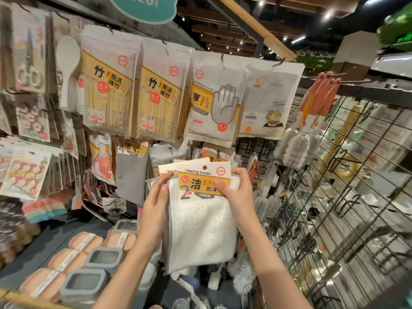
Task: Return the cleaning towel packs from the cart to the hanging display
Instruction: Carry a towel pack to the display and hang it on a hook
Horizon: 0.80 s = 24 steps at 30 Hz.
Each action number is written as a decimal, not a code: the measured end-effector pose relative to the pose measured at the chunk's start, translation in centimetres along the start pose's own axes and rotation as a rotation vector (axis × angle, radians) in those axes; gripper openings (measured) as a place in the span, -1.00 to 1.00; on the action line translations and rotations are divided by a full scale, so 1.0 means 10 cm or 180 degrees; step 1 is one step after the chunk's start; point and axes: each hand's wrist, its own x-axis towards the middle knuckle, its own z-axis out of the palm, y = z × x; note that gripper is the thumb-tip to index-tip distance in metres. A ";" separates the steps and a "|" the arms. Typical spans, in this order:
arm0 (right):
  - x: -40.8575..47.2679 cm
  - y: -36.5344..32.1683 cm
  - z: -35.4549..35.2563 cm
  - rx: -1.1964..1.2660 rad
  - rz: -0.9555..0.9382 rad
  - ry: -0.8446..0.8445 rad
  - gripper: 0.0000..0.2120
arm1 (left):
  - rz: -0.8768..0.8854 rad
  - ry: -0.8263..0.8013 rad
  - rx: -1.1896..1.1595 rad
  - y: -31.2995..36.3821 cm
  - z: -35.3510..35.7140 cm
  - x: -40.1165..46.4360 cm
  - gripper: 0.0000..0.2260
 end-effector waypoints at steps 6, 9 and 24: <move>-0.03 0.00 -0.09 0.0163 0.0170 -0.0180 -0.72 | 0.0065 0.0106 0.0240 -0.03 -0.03 -0.08 -0.72; -0.05 0.01 -0.12 0.0197 0.0227 -0.0118 -0.73 | 0.0178 0.0078 0.0356 -0.04 -0.04 -0.11 -0.71; 0.00 0.09 -0.30 0.0168 0.0433 -0.0165 -0.68 | 0.0438 0.0100 0.0319 0.10 -0.09 0.12 -0.68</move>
